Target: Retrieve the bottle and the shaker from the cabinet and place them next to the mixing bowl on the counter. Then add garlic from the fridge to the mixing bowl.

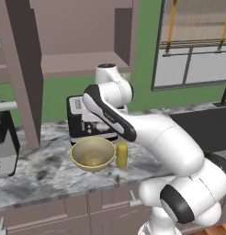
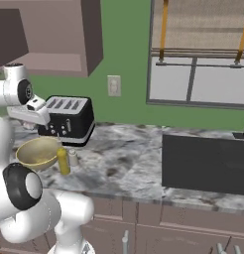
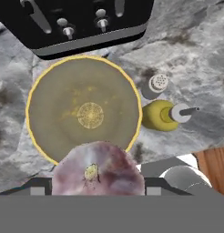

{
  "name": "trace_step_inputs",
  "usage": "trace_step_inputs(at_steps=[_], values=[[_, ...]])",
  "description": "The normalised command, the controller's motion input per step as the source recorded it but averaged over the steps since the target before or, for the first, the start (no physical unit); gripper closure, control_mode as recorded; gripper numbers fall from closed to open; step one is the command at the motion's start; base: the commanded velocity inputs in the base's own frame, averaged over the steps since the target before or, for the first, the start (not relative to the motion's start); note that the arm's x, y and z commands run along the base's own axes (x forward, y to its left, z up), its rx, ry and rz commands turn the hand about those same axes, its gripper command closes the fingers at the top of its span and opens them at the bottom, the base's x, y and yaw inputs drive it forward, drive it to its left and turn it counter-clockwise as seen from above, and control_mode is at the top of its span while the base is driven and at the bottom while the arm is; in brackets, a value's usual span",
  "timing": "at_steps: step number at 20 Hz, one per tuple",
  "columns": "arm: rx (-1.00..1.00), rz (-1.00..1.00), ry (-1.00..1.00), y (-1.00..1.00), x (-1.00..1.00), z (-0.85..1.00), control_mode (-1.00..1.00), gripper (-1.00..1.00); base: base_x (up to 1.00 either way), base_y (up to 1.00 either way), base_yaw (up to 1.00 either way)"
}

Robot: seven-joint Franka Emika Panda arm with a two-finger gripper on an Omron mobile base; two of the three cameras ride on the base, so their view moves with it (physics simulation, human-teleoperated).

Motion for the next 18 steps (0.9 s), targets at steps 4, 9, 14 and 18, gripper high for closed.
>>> trace_step_inputs(at_steps=[4,9,14,18], values=[[0.00,-0.47,0.02,0.01,0.18,-0.10,-1.00,1.00,0.00,0.00,0.00],[0.00,-0.31,-0.05,0.00,0.01,-0.51,-1.00,1.00,0.00,0.00,0.00],[0.00,-0.09,-0.13,0.02,0.00,-0.26,-1.00,1.00,0.00,0.00,0.00],[0.00,0.00,-0.02,0.14,0.00,0.00,-1.00,1.00,0.00,0.00,0.00]])
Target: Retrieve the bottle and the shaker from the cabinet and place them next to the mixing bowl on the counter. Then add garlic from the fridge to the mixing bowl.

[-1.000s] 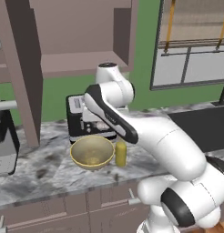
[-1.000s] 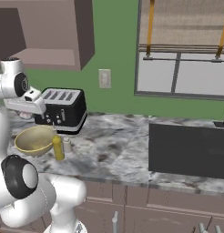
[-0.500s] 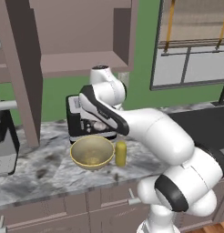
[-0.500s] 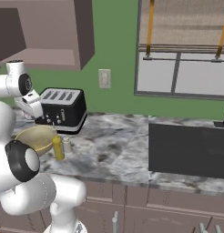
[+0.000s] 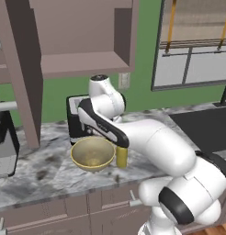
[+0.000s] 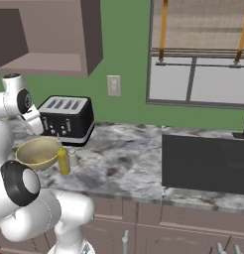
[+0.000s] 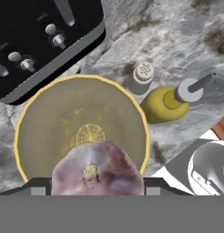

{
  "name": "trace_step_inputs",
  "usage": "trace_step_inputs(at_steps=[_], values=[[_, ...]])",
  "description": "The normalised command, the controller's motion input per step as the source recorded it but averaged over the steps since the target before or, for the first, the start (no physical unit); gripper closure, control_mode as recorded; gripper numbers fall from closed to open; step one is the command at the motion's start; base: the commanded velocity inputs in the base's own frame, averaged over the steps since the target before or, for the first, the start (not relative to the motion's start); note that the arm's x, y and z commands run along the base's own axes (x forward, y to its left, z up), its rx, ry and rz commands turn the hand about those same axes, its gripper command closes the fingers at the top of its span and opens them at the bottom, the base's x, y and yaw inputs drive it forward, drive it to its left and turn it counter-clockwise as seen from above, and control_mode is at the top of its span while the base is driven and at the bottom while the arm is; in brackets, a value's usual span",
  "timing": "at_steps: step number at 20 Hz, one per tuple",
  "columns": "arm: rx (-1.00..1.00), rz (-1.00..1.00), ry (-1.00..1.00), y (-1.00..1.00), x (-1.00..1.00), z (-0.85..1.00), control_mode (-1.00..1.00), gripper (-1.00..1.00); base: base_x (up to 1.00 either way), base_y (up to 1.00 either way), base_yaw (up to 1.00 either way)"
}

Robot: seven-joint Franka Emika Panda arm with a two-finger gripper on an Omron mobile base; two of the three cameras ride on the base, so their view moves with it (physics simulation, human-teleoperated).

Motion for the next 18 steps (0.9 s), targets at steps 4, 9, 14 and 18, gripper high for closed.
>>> trace_step_inputs(at_steps=[4,9,14,18], values=[[0.00,0.00,0.00,0.34,0.00,0.00,-1.00,1.00,0.00,0.00,0.00],[0.00,0.00,0.00,0.35,0.02,-0.03,-1.00,1.00,0.00,0.00,0.00],[0.00,-0.10,0.00,0.04,0.25,-0.24,-1.00,1.00,0.00,0.00,0.00],[0.00,-0.08,0.00,-0.01,0.27,-0.18,-1.00,1.00,0.00,0.00,0.00]])
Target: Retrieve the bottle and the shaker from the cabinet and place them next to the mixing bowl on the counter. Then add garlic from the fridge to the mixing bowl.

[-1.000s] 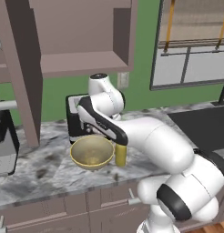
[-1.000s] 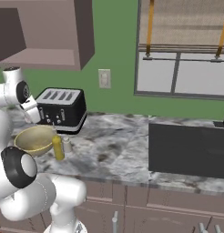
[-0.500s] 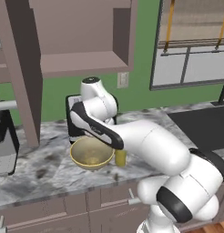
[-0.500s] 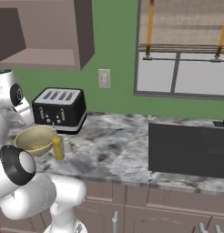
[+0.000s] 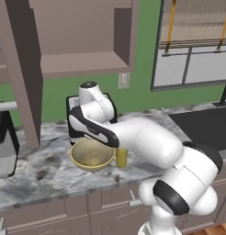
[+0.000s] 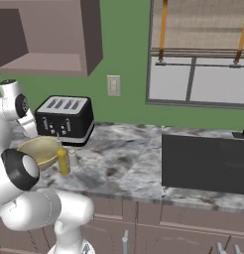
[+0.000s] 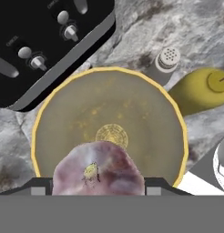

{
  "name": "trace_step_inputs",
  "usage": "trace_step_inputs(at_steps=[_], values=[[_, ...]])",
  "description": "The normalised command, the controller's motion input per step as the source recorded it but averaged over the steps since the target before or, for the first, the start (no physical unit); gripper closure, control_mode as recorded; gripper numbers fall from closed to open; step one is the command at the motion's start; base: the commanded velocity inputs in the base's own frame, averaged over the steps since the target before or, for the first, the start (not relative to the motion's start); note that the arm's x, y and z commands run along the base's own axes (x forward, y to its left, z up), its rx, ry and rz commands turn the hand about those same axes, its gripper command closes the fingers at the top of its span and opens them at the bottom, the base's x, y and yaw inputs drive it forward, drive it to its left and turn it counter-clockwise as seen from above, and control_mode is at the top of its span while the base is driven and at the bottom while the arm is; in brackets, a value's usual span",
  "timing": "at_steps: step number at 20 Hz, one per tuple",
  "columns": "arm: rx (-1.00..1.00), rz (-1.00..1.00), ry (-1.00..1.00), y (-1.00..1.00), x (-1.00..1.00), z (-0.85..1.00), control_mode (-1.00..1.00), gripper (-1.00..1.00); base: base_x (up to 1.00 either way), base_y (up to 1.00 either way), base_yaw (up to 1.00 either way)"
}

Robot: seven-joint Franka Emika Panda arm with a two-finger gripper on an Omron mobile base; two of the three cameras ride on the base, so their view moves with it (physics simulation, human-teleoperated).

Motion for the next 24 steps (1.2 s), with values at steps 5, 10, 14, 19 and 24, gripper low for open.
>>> trace_step_inputs(at_steps=[5,10,14,19,24], values=[[0.00,0.00,0.00,0.00,0.26,-0.16,-1.00,1.00,0.00,0.00,0.00],[0.00,0.03,0.00,0.00,0.22,-0.34,-1.00,1.00,0.00,0.00,0.00],[0.00,0.08,0.00,0.00,0.00,-0.05,-1.00,1.00,0.00,0.00,0.00],[0.00,0.17,0.01,0.05,0.00,0.00,-1.00,1.00,0.00,0.00,0.00],[-0.07,0.04,0.02,0.05,0.00,-0.02,-1.00,1.00,0.00,0.00,0.00]])
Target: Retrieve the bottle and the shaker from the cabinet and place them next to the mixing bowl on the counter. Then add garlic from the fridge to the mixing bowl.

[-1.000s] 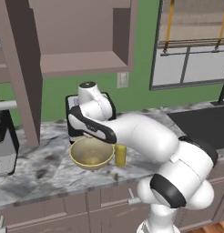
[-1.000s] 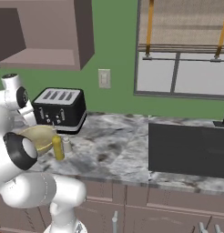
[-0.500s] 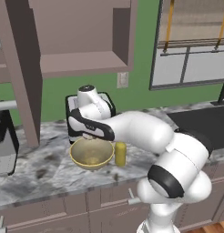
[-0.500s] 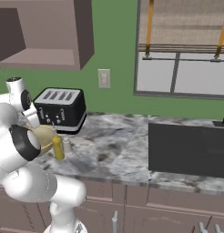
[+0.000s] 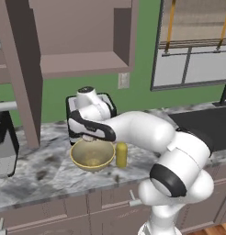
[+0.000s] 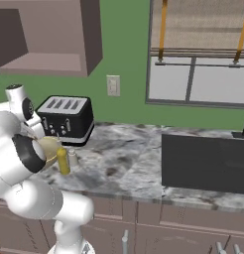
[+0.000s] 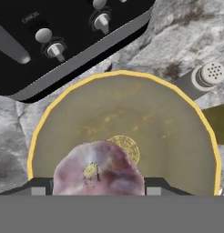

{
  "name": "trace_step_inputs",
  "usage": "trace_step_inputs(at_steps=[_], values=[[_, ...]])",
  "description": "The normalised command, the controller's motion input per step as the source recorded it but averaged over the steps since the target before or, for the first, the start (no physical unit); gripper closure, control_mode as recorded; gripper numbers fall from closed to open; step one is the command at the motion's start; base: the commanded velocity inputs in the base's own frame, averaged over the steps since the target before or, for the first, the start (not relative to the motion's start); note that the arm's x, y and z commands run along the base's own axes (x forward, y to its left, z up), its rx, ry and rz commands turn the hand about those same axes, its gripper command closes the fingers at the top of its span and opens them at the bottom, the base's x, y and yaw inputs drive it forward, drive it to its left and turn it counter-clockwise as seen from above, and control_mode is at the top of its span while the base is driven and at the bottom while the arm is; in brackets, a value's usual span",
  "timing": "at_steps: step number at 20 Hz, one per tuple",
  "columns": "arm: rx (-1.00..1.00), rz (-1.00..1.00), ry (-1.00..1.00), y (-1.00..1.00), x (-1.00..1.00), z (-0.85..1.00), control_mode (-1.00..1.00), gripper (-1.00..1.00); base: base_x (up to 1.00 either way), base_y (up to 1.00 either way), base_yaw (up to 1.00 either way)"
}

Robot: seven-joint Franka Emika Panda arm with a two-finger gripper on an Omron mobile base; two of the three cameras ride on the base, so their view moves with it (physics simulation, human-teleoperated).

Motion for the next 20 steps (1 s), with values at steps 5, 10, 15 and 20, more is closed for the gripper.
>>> trace_step_inputs(at_steps=[5,10,15,20], values=[[-0.10,0.00,0.00,0.00,0.00,-0.18,-1.00,1.00,0.00,0.00,0.00],[-0.05,0.00,0.00,0.00,-0.08,-0.20,-1.00,1.00,0.00,0.00,0.00],[0.00,0.00,0.00,0.00,-0.13,-0.21,-1.00,1.00,0.00,0.00,0.00],[0.00,0.00,0.00,0.00,-0.20,-0.06,-1.00,1.00,0.00,0.00,0.00]])
